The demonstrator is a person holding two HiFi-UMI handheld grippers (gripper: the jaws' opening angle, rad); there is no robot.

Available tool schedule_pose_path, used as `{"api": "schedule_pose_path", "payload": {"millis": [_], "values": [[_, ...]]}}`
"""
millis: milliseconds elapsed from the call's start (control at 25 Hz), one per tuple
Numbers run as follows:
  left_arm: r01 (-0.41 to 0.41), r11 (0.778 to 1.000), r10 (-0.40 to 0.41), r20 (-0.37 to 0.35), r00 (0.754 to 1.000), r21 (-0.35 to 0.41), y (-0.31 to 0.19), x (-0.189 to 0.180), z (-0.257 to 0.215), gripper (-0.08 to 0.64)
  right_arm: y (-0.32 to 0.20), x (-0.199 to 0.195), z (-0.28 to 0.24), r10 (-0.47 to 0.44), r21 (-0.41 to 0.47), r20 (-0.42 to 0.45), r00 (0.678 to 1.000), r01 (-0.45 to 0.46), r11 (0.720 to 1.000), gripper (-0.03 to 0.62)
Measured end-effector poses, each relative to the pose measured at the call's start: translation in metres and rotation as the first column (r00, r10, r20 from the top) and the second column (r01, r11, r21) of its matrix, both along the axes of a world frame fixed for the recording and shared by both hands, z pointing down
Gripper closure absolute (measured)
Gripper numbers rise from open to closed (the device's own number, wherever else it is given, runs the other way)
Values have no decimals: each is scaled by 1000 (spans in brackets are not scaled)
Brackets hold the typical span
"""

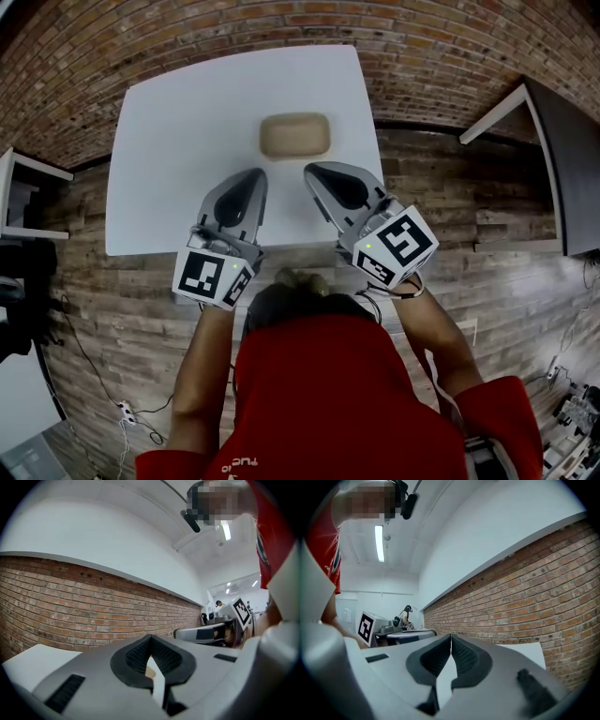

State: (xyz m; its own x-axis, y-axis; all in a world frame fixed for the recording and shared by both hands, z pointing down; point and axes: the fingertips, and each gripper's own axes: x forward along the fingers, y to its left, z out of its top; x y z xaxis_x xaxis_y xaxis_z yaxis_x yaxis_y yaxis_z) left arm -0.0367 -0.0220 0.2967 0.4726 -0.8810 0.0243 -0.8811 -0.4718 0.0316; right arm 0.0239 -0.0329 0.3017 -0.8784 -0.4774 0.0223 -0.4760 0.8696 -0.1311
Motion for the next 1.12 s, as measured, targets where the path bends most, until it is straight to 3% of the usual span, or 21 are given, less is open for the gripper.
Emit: {"api": "schedule_pose_path", "payload": {"millis": [1120], "values": [[-169, 984, 170, 23, 985, -49, -140, -47, 48, 548, -134, -50, 36, 147, -4, -65, 987, -147, 989, 561]]}}
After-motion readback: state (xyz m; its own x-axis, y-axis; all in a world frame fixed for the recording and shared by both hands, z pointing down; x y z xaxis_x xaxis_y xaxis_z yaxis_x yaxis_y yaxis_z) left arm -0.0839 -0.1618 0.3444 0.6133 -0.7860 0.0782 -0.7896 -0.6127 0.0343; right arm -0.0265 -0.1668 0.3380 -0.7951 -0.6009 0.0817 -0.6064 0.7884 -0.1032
